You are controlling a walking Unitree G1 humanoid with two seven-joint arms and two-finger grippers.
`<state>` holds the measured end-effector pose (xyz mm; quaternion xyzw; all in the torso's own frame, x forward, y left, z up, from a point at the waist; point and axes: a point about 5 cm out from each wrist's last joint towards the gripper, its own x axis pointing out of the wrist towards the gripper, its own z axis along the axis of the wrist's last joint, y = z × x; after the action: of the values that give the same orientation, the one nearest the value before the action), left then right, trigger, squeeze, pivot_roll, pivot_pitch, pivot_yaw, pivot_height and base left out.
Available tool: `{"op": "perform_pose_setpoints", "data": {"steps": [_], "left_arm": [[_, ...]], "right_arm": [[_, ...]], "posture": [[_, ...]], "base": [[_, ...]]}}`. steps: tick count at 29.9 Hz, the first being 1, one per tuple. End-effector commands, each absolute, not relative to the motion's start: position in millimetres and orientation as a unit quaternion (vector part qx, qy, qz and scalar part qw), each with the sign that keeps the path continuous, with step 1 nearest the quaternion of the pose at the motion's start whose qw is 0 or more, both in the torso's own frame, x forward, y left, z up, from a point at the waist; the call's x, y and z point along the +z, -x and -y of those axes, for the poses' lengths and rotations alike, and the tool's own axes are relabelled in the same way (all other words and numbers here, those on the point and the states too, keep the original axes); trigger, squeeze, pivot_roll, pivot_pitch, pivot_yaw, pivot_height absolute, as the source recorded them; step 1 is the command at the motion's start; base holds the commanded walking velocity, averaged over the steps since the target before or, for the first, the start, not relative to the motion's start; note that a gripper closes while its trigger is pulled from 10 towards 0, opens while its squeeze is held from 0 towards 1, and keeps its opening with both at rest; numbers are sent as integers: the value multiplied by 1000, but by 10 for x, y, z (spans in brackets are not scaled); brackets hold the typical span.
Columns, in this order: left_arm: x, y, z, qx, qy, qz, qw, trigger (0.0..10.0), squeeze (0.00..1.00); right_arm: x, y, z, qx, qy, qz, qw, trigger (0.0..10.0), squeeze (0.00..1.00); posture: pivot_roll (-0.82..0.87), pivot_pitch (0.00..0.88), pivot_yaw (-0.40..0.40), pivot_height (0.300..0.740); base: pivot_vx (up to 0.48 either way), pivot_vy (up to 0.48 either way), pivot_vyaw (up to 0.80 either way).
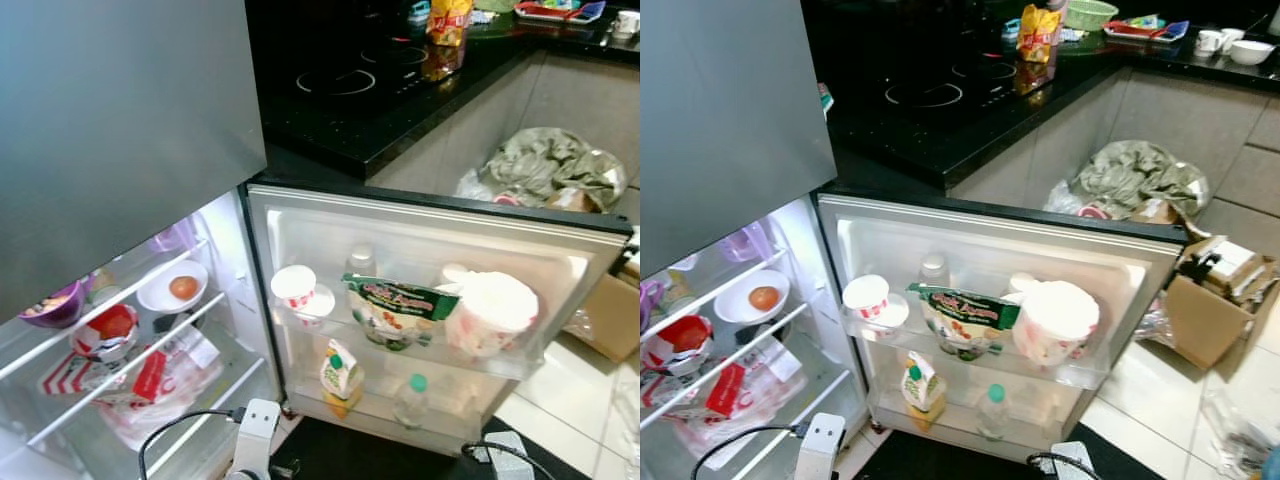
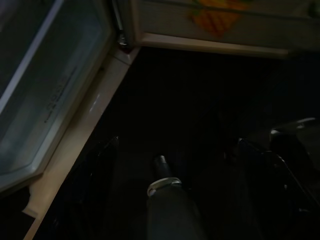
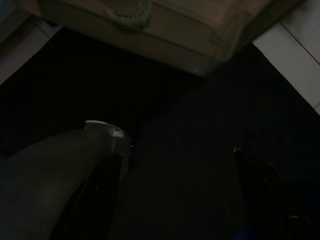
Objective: Restocking fridge
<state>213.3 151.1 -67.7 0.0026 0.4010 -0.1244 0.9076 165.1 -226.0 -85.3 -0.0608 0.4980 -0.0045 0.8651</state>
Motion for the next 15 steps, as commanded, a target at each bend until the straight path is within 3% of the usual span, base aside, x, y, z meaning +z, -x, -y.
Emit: {"op": "perform_pose_setpoints", "data": {"steps": [1,7,14,15], "left_arm": [[-677,-2137,-1534,-126,-10,-405,905,10000,0],[-609,-2240,-1534,-131,-19,-388,912,10000,0],[-352,-2539,-1812,-42,-29,-302,952,10000,0],[-302,-2590,-1860,-33,-20,-291,956,6941,0]], "right_arm": [[-873,-1579,2290,-6,60,-501,863,10000,0],[-912,-1447,2323,-5,60,-508,859,10000,0],[-929,-1429,2290,-13,53,-511,858,10000,0],[-939,-1412,2275,-14,52,-514,856,10000,0]], "posture": [[-193,66,12,740],[-200,72,18,740],[-199,78,25,740],[-196,78,25,740]], "base": [[0,0,0],[0,0,0],[0,0,0],[0,0,0]]}}
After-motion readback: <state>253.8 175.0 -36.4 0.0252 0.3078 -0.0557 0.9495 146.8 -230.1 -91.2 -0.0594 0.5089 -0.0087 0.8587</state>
